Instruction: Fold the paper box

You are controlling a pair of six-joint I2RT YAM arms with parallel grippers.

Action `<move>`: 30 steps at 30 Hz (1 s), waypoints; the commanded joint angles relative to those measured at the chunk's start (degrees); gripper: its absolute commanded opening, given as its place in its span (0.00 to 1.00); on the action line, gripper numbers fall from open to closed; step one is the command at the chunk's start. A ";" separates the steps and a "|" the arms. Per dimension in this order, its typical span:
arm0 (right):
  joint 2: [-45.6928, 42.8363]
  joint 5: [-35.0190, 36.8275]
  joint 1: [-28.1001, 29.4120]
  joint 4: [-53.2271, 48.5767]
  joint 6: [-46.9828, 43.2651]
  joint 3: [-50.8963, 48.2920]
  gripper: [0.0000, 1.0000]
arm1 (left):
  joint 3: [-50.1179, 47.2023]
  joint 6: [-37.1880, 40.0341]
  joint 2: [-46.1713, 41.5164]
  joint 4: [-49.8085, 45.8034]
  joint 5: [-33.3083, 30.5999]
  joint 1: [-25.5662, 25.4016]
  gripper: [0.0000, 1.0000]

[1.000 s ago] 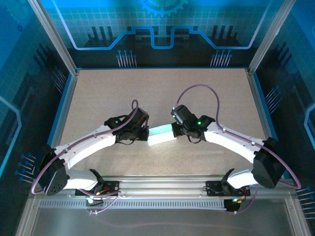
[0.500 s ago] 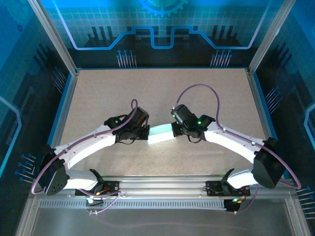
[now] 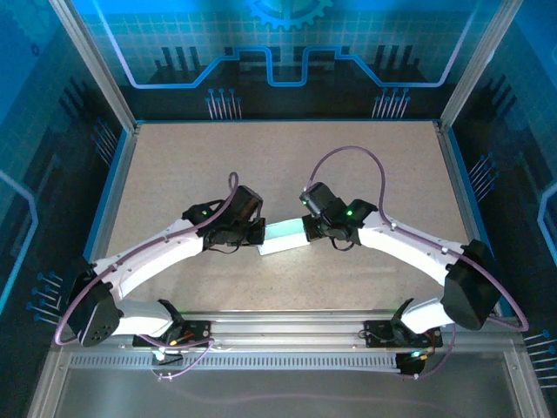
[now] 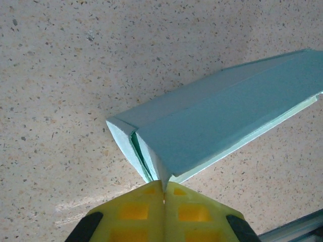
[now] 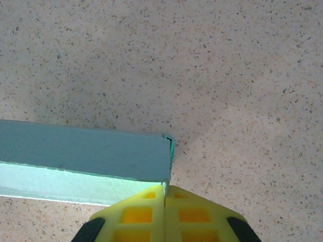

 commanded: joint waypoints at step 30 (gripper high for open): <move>-0.51 -0.60 0.82 10.40 -1.76 -7.72 0.00 | -3.96 -2.34 -0.69 4.29 3.79 1.01 0.26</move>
